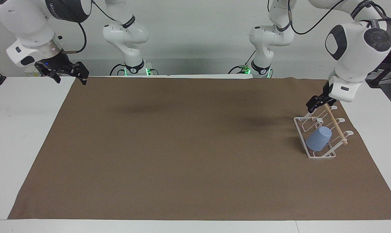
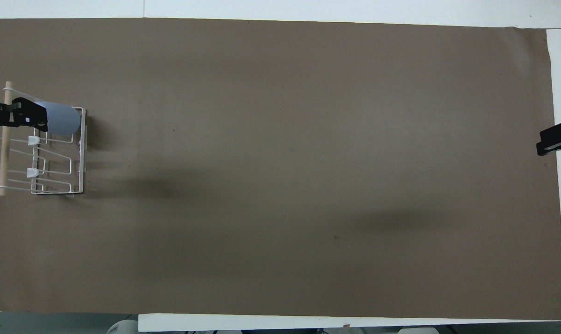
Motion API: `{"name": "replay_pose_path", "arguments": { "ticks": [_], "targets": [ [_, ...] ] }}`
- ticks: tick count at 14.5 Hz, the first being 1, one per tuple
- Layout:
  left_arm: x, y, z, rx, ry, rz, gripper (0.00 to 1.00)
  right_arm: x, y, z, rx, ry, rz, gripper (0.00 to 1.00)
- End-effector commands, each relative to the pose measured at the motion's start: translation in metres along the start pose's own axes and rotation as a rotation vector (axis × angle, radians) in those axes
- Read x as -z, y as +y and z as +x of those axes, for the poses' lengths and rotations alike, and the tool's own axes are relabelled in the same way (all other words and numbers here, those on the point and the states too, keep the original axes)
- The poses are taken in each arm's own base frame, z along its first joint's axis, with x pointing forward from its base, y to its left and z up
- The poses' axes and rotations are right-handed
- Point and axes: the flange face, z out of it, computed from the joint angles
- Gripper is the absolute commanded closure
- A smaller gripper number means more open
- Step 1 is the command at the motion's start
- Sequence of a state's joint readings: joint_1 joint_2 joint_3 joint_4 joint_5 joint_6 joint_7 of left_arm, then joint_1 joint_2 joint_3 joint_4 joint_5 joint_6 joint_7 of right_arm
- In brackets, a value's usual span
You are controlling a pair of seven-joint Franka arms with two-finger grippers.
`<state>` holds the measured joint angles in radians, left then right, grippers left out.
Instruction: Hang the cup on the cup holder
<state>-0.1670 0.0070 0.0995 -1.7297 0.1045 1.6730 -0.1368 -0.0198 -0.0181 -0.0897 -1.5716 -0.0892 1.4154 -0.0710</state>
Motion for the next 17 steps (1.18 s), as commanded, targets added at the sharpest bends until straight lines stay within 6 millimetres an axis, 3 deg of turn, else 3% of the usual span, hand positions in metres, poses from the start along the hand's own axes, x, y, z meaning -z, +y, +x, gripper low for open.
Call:
{"name": "replay_pose_path", "arguments": {
  "ticks": [1, 4, 12, 17],
  "targets": [
    [0.029, -0.004, -0.016, -0.091, 0.026, -0.036, 0.0, 0.001, 0.001, -0.003, 0.011, 0.006, 0.019, 0.01],
    [0.063, -0.008, -0.015, -0.08, 0.095, -0.071, 0.0, 0.001, 0.001, -0.003, 0.011, 0.004, 0.02, 0.01],
    [0.046, -0.005, -0.024, -0.014, 0.075, -0.111, 0.0, 0.001, 0.001, -0.003, 0.012, 0.006, 0.019, 0.01],
    [0.044, -0.005, -0.024, -0.137, 0.111, -0.107, 0.0, 0.001, -0.001, -0.003, 0.015, 0.004, 0.019, 0.01]
  ]
}}
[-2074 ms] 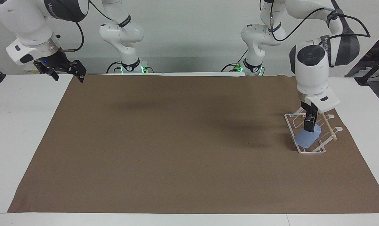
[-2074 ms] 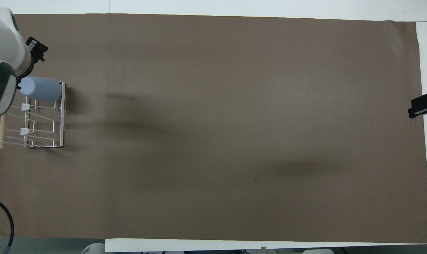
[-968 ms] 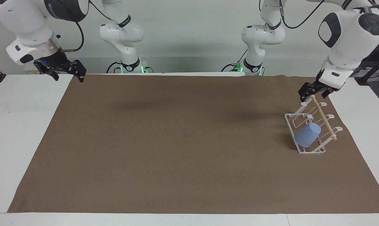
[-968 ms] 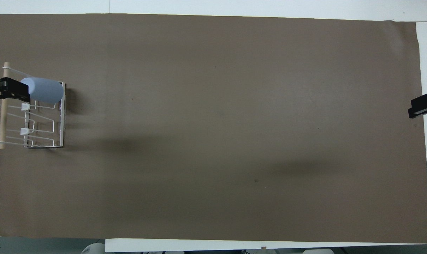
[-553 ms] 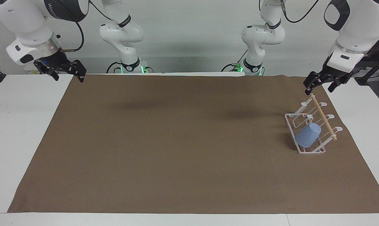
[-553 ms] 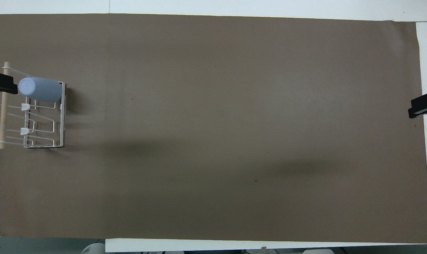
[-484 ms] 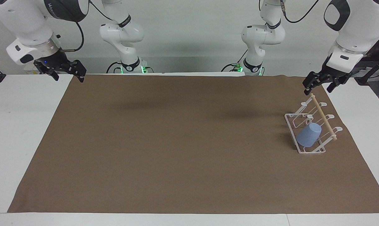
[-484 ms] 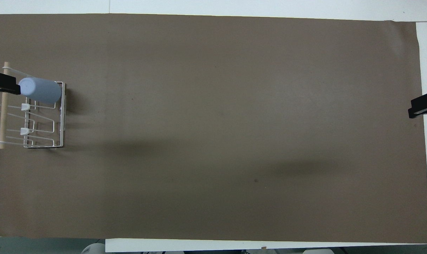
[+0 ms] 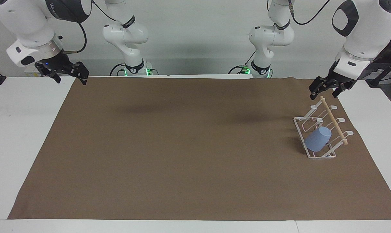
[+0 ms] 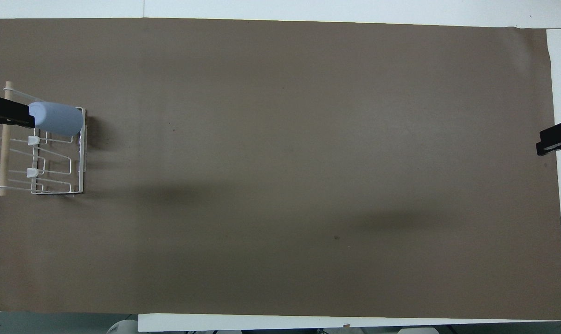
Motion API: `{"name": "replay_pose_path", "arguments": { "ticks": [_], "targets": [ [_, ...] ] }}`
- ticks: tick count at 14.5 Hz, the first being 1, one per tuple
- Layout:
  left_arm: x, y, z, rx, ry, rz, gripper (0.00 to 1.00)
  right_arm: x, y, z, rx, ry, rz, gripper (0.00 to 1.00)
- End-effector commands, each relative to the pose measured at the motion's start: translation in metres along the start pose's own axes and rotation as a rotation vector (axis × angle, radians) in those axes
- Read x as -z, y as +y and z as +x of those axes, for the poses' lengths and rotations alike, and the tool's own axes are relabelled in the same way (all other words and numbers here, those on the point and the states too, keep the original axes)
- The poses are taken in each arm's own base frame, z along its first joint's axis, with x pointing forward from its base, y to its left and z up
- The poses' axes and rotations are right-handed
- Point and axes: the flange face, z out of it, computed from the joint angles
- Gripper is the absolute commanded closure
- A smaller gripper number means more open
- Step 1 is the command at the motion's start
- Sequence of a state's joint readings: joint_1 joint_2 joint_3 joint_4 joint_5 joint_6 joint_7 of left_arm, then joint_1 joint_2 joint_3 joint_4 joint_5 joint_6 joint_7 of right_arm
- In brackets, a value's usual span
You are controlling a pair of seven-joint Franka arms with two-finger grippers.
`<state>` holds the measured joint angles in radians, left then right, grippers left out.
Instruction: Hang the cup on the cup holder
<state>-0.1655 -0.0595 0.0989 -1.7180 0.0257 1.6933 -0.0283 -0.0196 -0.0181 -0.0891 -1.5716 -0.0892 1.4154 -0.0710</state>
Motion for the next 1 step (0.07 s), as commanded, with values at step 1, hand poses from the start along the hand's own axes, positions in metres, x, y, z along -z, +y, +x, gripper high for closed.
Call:
{"name": "replay_pose_path", "arguments": {
  "ticks": [1],
  "targets": [
    [0.0018, -0.0048, -0.0091, -0.034, 0.009, -0.018, 0.0, 0.0016, -0.0011, -0.0029, 0.016, 0.006, 0.019, 0.01]
  ]
}}
